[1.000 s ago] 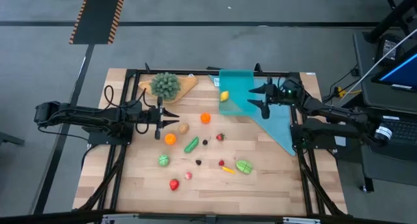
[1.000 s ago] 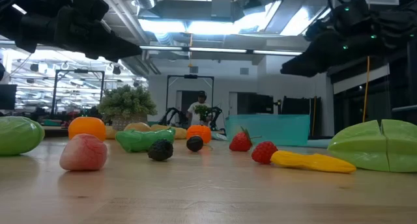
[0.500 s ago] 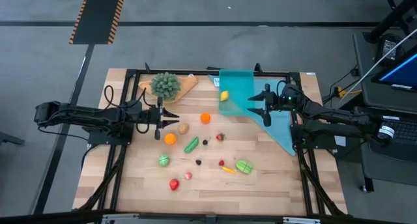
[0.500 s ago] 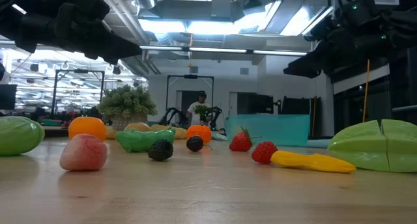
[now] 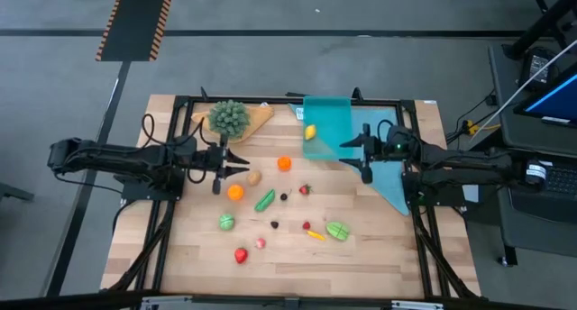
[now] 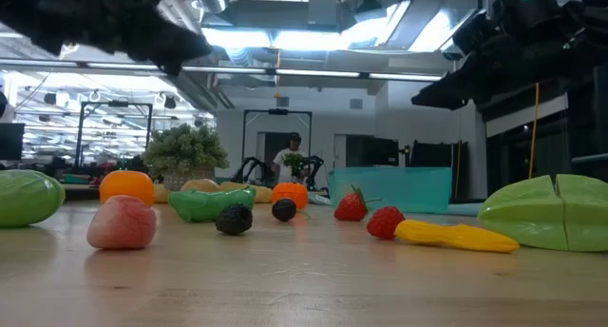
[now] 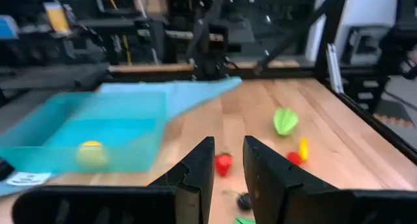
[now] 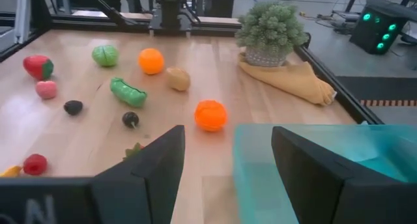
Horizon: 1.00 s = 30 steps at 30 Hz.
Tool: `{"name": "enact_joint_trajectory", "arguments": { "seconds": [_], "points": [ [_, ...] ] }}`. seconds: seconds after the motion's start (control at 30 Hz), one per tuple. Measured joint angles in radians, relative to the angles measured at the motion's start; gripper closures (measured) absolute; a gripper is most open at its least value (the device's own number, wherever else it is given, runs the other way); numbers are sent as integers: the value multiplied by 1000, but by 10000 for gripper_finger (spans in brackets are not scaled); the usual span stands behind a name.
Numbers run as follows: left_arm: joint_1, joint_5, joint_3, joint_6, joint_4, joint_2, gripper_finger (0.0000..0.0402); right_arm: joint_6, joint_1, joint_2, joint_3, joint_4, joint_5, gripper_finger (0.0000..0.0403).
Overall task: Pick and placing Produce into tupperware
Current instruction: Put the orange into the blue bin
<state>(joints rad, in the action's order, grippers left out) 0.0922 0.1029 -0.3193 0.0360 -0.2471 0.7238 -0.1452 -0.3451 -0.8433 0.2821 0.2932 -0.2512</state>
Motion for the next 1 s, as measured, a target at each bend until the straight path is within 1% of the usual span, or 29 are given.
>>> {"name": "enact_joint_trajectory", "arguments": {
  "seconds": [0.13, 0.2, 0.3, 0.43, 0.53, 0.6, 0.7, 0.77, 0.9, 1.0],
  "points": [
    [-63, -31, -101, -1, 190, 4, 328, 10, 37, 0, 0, -1, 6, 171],
    [-115, -70, -141, -10, 263, 9, 328, 14, 59, 0, 0, -1, 42, 171],
    [-208, -132, -180, -27, 325, 10, 328, 31, 90, 0, 0, -2, 103, 171],
    [-340, -283, -191, -52, 364, 10, 328, 33, 123, 0, 0, -2, 144, 171],
    [-433, -427, -193, -120, 399, 21, 328, 33, 143, 0, 0, -2, 173, 171],
    [-486, -501, -192, -169, 444, 26, 328, 33, 153, 0, 0, -2, 191, 171],
    [-553, -575, -192, -232, 452, 48, 328, 33, 166, -1, 0, 0, 214, 171],
    [-592, -614, -201, -246, 463, 58, 328, 37, 171, -1, 0, 3, 225, 171],
    [-660, -714, -285, -319, 581, 107, 328, 42, 177, -1, 0, 3, 225, 171],
    [-700, -754, -365, -376, 668, 167, 328, 47, 182, -1, 0, 3, 225, 171]
  ]
}}
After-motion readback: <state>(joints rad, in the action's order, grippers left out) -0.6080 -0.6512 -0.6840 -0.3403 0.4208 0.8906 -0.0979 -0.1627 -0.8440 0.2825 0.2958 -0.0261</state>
